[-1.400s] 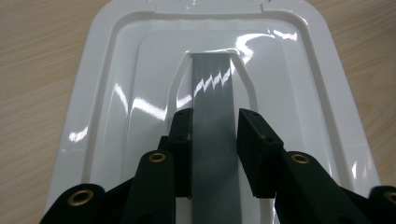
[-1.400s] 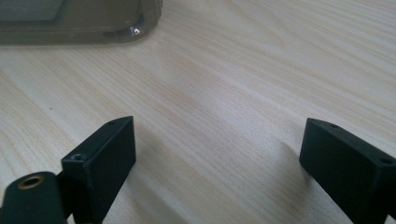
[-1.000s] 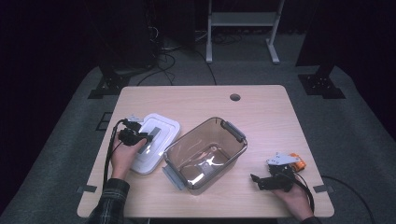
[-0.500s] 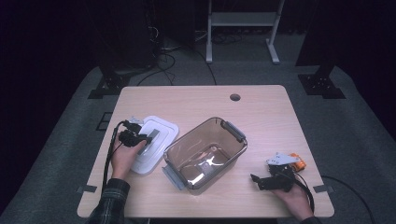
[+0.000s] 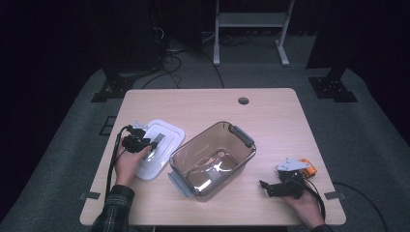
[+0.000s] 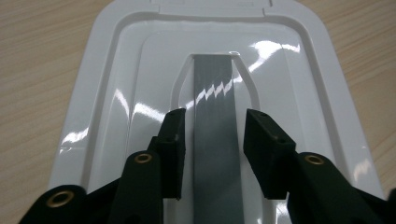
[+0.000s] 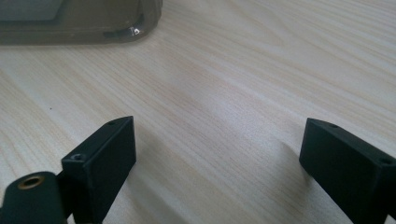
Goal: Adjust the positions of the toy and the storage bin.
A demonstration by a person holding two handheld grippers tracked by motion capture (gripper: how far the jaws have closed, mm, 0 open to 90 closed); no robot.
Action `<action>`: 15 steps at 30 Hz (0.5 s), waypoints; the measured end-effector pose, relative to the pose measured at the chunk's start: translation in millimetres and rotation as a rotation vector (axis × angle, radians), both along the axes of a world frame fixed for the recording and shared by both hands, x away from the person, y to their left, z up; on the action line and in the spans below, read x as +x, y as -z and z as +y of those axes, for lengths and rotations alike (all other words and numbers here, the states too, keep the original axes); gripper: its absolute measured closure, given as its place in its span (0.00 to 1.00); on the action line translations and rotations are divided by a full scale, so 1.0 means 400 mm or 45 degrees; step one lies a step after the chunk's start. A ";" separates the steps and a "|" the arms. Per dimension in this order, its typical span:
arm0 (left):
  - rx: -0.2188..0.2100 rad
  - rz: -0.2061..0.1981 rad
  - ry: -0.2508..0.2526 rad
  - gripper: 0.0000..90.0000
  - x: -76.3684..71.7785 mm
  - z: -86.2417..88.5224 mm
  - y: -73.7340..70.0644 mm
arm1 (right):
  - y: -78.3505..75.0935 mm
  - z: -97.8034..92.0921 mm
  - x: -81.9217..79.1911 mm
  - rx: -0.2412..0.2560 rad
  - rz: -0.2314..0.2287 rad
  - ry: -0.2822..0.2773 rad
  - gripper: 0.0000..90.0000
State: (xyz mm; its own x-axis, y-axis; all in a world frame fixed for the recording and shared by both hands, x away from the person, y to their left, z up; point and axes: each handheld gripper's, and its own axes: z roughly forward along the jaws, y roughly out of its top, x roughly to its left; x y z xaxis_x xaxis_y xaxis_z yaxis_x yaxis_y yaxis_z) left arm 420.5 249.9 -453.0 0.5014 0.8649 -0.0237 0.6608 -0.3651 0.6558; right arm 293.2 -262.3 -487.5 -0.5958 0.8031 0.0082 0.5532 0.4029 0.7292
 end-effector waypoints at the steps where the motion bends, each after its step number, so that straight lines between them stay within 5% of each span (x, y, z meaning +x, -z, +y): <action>1: 0.002 -0.002 0.002 0.61 -0.001 0.000 0.000 | 0.000 0.000 0.000 0.000 0.000 0.000 0.11; 15: -0.006 -0.043 0.005 0.20 -0.026 0.002 -0.018 | 0.000 0.000 -0.001 -0.001 0.001 -0.002 0.11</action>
